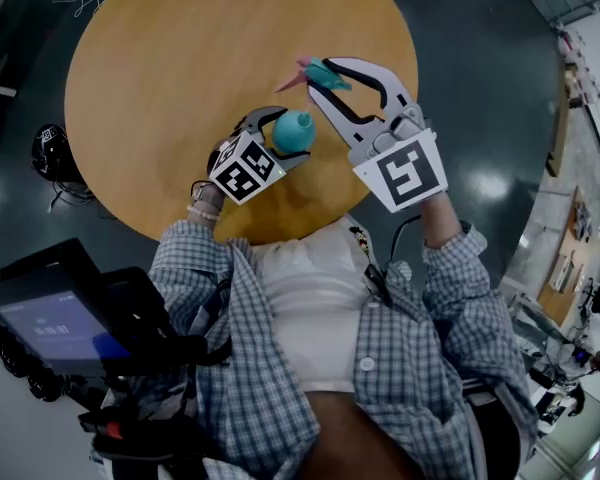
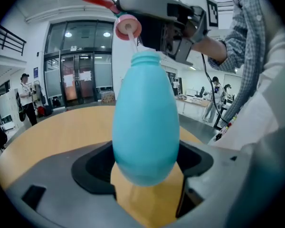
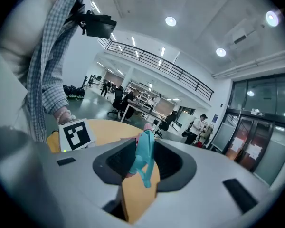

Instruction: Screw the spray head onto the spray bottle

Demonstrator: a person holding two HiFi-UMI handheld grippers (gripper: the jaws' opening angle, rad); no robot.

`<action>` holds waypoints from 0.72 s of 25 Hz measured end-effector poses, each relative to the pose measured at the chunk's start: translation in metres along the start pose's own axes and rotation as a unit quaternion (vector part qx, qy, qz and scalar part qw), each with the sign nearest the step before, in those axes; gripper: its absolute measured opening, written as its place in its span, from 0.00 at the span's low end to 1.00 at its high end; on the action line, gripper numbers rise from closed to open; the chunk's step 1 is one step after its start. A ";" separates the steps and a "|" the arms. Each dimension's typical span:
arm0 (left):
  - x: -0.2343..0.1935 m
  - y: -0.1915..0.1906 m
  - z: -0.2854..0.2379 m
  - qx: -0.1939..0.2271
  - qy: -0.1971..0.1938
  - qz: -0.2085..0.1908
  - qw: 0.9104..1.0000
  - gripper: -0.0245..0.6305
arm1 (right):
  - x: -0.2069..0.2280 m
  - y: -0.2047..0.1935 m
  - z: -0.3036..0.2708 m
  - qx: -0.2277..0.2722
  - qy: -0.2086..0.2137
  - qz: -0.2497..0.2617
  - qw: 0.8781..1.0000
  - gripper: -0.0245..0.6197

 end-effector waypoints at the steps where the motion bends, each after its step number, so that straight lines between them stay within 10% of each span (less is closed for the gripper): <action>1: -0.002 0.006 0.004 0.007 -0.001 -0.003 1.000 0.66 | -0.004 0.001 0.001 0.007 0.000 0.009 1.000 0.21; 18: -0.014 0.021 0.026 0.010 -0.008 -0.004 1.000 0.66 | -0.042 0.010 0.003 0.057 -0.017 0.091 0.994 0.21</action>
Point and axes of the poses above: the fingertips, and each gripper's own axes: z backward along the fingers, x to its right, y out of its top, the point moved 6 cm from there along z, backward along the fingers, and after that the axes turned 8 degrees about -x, right-handed, at the moved point
